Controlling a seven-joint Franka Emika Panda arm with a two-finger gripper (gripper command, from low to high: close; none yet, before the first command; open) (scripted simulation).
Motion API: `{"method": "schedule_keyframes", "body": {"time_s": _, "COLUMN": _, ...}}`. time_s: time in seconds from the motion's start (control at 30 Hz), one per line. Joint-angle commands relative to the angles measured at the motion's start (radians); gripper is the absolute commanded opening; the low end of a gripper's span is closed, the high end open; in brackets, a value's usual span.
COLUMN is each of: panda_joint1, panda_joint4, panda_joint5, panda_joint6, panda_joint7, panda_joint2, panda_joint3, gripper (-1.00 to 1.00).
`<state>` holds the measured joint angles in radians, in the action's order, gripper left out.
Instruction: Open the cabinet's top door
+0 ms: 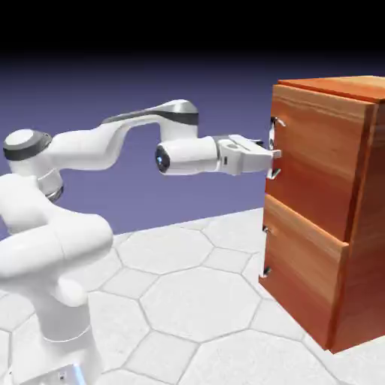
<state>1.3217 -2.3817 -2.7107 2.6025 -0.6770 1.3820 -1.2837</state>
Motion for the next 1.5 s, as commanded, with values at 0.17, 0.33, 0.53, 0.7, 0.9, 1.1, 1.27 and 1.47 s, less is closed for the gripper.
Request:
{"method": "schedule_keyframes", "body": {"time_s": 0.17, "panda_joint1": -0.099, "panda_joint4": -0.173, "panda_joint5": 0.017, "panda_joint6": -0.217, "panda_joint7": -0.060, "panda_joint2": -0.006, "panda_joint3": 0.080, "gripper": -1.00}}
{"method": "schedule_keyframes", "body": {"time_s": 0.33, "panda_joint1": -0.163, "panda_joint4": -0.318, "panda_joint5": 0.071, "panda_joint6": -0.434, "panda_joint7": -0.111, "panda_joint2": -0.021, "panda_joint3": 0.174, "gripper": -1.00}}
{"method": "schedule_keyframes", "body": {"time_s": 0.53, "panda_joint1": -0.179, "panda_joint4": -0.445, "panda_joint5": 0.177, "panda_joint6": -0.695, "panda_joint7": -0.168, "panda_joint2": -0.049, "panda_joint3": 0.302, "gripper": -1.00}}
{"method": "schedule_keyframes", "body": {"time_s": 0.7, "panda_joint1": -0.140, "panda_joint4": -0.508, "panda_joint5": 0.292, "panda_joint6": -0.913, "panda_joint7": -0.220, "panda_joint2": -0.088, "panda_joint3": 0.412, "gripper": -1.00}}
{"method": "schedule_keyframes", "body": {"time_s": 0.9, "panda_joint1": -0.039, "panda_joint4": -0.531, "panda_joint5": 0.461, "panda_joint6": -1.174, "panda_joint7": -0.301, "panda_joint2": -0.173, "panda_joint3": 0.534, "gripper": -1.00}}
{"method": "schedule_keyframes", "body": {"time_s": 1.1, "panda_joint1": 0.114, "panda_joint4": -0.487, "panda_joint5": 0.679, "panda_joint6": -1.435, "panda_joint7": -0.425, "panda_joint2": -0.324, "panda_joint3": 0.627, "gripper": -1.00}}
{"method": "schedule_keyframes", "body": {"time_s": 1.27, "panda_joint1": 0.254, "panda_joint4": -0.389, "panda_joint5": 0.895, "panda_joint6": -1.613, "panda_joint7": -0.563, "panda_joint2": -0.501, "panda_joint3": 0.657, "gripper": -1.00}}
{"method": "schedule_keyframes", "body": {"time_s": 1.47, "panda_joint1": 0.376, "panda_joint4": -0.235, "panda_joint5": 1.130, "panda_joint6": -1.725, "panda_joint7": -0.710, "panda_joint2": -0.719, "panda_joint3": 0.640, "gripper": -1.00}}
